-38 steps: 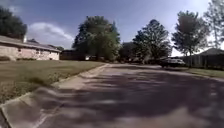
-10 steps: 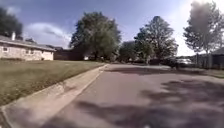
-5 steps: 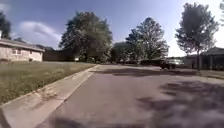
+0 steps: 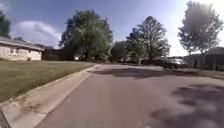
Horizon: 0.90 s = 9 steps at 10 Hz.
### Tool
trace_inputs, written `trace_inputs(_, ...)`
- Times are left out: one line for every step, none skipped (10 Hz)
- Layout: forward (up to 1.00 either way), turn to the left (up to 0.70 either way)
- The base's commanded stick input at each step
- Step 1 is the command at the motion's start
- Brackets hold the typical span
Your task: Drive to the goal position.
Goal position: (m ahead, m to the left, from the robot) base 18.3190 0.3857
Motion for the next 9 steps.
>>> trace_inputs(1.00,0.00)
trace_inputs(1.00,0.00)
trace_inputs(1.00,0.00)
trace_inputs(1.00,0.06)
trace_inputs(1.00,0.32)
trace_inputs(1.00,0.28)
trace_inputs(1.00,0.13)
trace_inputs(1.00,0.00)
trace_inputs(1.00,0.00)
